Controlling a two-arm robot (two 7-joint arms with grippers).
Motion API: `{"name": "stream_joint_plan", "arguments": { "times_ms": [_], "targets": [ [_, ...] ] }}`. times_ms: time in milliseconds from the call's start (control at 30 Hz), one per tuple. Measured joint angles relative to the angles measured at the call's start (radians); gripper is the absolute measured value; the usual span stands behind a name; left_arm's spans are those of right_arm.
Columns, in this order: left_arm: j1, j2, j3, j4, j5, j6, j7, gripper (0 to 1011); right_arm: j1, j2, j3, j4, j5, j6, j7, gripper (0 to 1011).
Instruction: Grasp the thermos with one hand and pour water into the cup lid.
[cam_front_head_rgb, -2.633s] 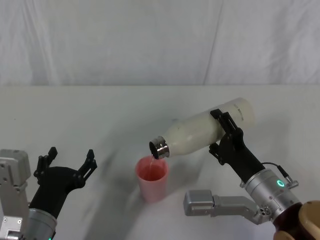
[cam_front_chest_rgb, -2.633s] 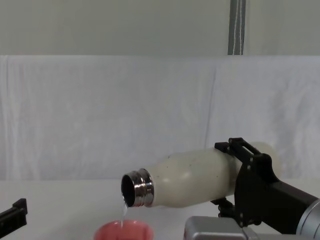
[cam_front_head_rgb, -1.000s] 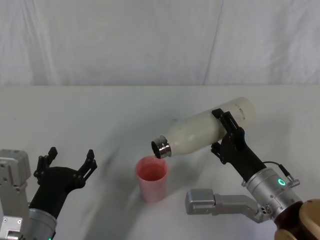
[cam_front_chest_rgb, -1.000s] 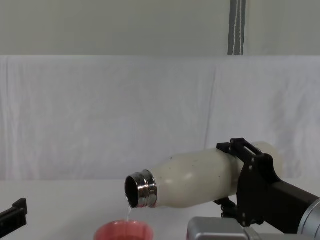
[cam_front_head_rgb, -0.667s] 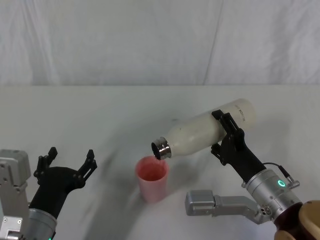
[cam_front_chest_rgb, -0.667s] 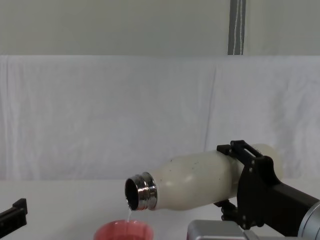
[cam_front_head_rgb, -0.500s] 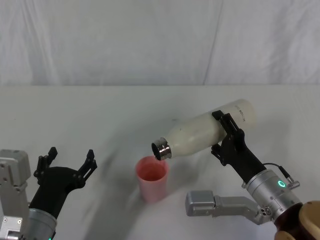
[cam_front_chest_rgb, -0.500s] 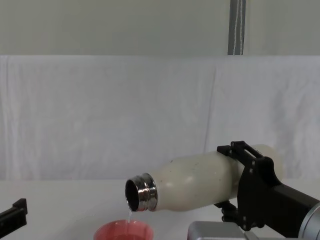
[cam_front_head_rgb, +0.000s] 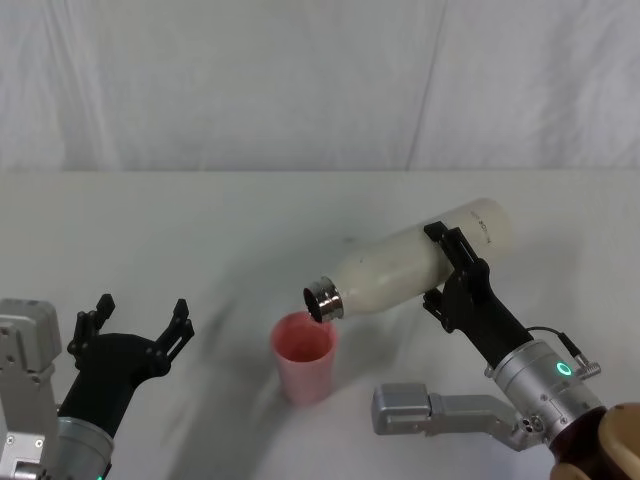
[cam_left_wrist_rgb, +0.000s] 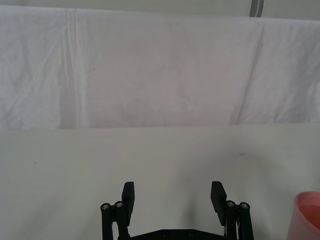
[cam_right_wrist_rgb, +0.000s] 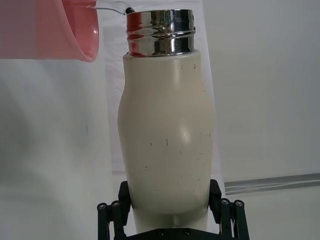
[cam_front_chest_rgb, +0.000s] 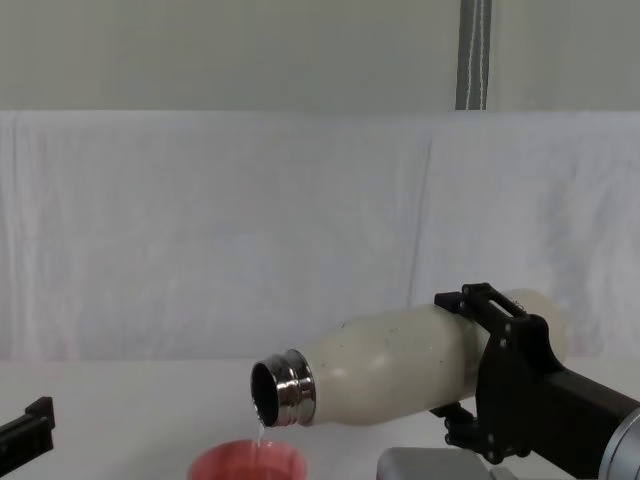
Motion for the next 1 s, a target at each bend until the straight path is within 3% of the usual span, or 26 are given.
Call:
{"name": "stream_joint_plan", "arguments": {
  "times_ms": [1000],
  "targets": [
    [0.0,0.0,0.0,0.0,0.0,0.0,0.0,1001,0.007,0.002,-0.007,0.002,-0.005,-0.001,0.007,950]
  ]
}}
